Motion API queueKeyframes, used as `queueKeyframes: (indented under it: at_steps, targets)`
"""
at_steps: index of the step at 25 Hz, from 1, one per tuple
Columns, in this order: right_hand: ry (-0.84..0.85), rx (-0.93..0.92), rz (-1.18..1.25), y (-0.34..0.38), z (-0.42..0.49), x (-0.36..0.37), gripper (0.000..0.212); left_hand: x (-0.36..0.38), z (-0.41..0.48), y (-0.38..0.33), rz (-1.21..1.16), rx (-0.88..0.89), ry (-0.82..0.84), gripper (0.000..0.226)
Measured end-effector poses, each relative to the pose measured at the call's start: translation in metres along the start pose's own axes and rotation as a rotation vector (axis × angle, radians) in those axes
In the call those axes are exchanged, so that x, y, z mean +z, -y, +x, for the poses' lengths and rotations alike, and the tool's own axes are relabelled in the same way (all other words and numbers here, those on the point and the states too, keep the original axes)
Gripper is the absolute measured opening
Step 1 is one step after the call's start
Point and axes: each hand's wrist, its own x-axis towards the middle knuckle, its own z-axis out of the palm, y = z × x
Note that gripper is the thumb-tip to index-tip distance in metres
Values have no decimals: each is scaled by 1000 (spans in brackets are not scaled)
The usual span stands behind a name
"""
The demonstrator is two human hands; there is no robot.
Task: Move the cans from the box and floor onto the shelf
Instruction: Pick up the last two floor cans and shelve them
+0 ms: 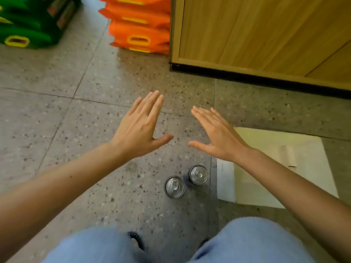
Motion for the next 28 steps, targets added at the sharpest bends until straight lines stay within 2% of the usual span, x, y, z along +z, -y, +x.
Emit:
queueKeyframes:
  at_steps: [4, 6, 9, 11, 13, 15, 17, 19, 22, 28]
  targets:
    - [85, 33, 110, 8, -37, 54, 92, 57, -46, -18, -125, 19, 72, 104]
    - [146, 38, 155, 14, -55, 73, 95, 78, -72, -31, -213, 36, 166, 111]
    - [184, 70, 150, 14, -69, 90, 98, 105, -100, -47, -369, 34, 272, 122]
    - [194, 110, 125, 13, -71, 99, 95, 119, -108, -52, -457, -27, 339, 123]
    - [154, 135, 155, 13, -71, 107, 83, 130, -108, -54, -530, -83, 295, 100]
    - [78, 182, 264, 13, -67, 111, 65, 135, -106, -57, -596, -120, 174, 73]
    - [29, 234, 337, 13, -61, 102, 59, 129, -99, -57, -655, -173, 96, 60]
    - [-23, 270, 382, 14, -57, 78, 60, 108, -90, -51, -721, -232, 55, 55]
    - [-82, 280, 437, 26, -41, -2, 59, 36, -62, -39, -778, -246, -19, 56]
    - [-140, 300, 566, 68, -3, -246, 66, -218, 5, -33, -919, -175, -38, 59]
